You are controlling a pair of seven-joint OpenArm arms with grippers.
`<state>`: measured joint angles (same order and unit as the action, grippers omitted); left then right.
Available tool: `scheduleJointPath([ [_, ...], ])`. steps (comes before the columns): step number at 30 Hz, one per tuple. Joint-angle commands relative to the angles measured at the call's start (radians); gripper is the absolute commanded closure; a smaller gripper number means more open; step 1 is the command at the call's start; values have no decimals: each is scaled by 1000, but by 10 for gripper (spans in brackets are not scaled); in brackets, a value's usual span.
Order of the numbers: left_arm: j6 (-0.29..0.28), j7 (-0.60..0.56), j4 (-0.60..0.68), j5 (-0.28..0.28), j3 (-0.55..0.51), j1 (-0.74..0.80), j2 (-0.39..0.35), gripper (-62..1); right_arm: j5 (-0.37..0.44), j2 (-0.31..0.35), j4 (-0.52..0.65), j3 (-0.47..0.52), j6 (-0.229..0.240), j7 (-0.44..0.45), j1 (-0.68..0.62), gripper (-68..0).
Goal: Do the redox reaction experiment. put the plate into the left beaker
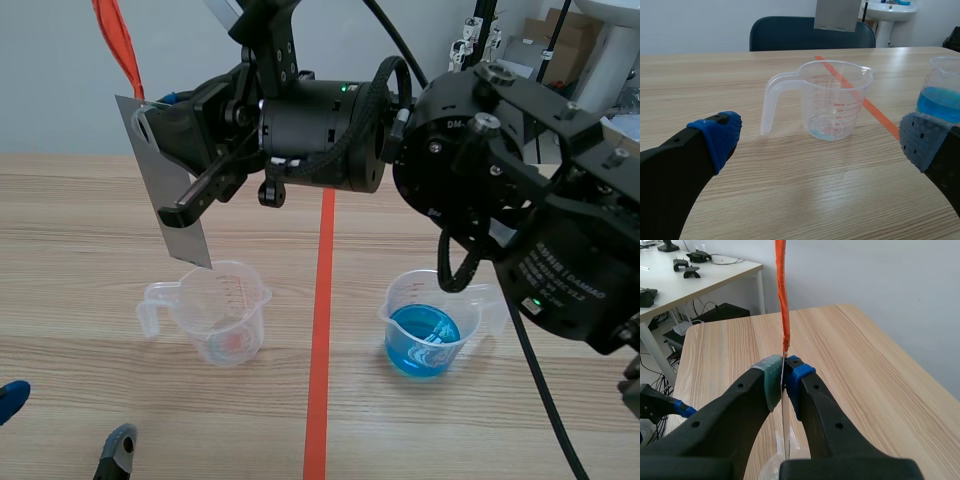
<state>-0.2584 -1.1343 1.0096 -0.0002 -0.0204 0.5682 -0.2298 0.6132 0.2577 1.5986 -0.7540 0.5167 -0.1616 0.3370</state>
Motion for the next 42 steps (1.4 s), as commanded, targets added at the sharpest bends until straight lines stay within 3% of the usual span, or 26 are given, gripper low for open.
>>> scheduleJointPath([
  [1, -2, -17, 6, -7, -3, 8, 2, -623, 14, -14, 8, 7, 0, 18, 18, -6],
  [15, -2, -17, 6, -6, -3, 8, -4, -623, 14, -20, 8, 7, 0, 10, 20, -6],
  [32, -2, -18, 6, -6, -3, 8, -4, -623, 13, -34, 8, 9, 0, -61, 26, -6],
  [42, -2, -17, 6, -6, -3, 8, -3, -623, -31, -37, 8, 9, 0, -65, 26, -6],
])
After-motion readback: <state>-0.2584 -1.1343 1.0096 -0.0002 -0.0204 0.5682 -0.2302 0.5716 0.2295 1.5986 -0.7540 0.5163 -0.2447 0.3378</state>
